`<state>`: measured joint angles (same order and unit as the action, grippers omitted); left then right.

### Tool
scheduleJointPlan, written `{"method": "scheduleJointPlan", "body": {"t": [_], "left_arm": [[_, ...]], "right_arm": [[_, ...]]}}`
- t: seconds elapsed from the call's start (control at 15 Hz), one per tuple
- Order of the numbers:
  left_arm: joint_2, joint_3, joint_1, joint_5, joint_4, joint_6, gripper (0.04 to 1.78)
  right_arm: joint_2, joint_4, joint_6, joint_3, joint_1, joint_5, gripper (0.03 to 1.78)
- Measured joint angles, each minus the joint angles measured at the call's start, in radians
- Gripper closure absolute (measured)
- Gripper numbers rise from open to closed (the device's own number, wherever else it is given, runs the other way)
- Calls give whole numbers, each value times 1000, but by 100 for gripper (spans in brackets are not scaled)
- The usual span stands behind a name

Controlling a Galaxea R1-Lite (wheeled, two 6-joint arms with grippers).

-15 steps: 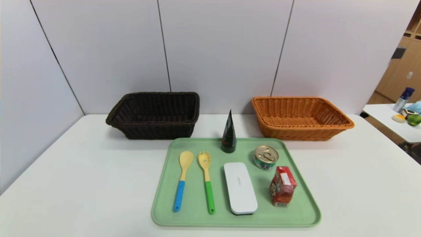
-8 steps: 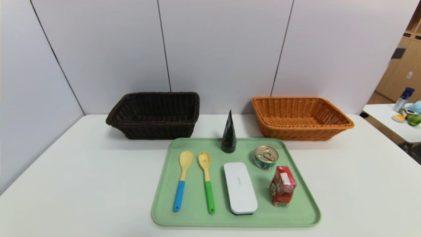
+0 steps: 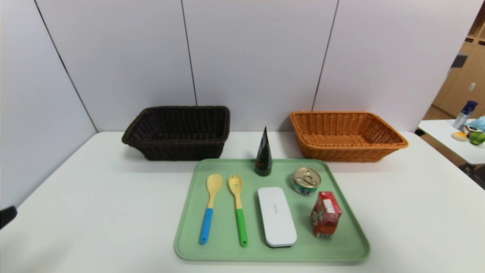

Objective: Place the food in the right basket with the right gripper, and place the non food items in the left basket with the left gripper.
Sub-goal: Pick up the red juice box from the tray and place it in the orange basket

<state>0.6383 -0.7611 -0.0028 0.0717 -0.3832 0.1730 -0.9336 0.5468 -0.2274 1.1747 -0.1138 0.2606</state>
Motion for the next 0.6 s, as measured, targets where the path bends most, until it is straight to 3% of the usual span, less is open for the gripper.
{"method": "scheduleJointPlan", "body": {"t": [0.27,0.4,0.53,0.6], "left_arm": [[329,-296,-51,16,-191,44,13],[450,-391,-156,17,-314,90,13],[540,-445,-259,10,-350,162,13],[568,-454,-287,10,-341,178,13]], "right_arm": [[-331,169,-43,219,-171,-153,10],[-466,201,-110,267,-249,-214,10],[-563,286,-174,320,-314,-282,10],[-596,346,-184,350,-332,-295,10]]}}
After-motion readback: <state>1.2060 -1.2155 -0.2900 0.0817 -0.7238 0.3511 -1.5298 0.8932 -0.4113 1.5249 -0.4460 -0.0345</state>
